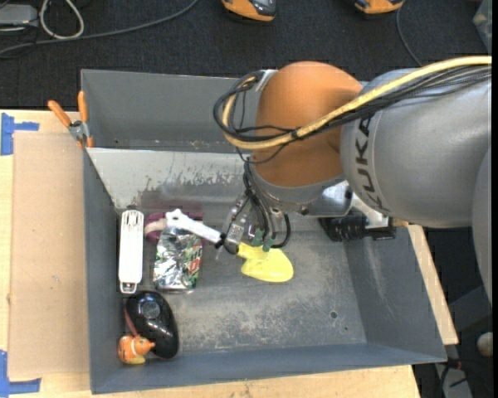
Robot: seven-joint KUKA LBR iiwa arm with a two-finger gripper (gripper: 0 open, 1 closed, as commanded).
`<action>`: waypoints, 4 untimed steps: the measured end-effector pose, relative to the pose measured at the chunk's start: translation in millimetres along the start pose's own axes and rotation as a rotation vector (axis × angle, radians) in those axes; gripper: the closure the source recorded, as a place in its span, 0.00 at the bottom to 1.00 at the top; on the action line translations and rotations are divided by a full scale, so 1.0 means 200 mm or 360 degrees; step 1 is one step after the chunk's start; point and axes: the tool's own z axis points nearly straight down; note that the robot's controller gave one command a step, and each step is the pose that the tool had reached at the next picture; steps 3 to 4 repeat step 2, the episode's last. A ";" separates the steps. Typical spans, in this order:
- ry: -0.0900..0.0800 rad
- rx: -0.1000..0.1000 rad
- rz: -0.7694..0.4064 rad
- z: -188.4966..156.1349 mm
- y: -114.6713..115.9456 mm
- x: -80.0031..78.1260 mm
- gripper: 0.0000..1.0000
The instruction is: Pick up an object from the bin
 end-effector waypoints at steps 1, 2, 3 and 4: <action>-0.0005 0.0004 0.0027 -0.35 -0.07 0.02 1.00; 0.0005 0.0000 0.0148 0.01 -0.02 0.10 1.00; 0.0005 0.0000 0.0148 0.01 -0.02 0.10 1.00; 0.0005 0.0000 0.0148 0.01 -0.02 0.10 1.00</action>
Offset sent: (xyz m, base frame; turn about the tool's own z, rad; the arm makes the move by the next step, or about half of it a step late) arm -0.0234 0.0061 -0.0050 0.0964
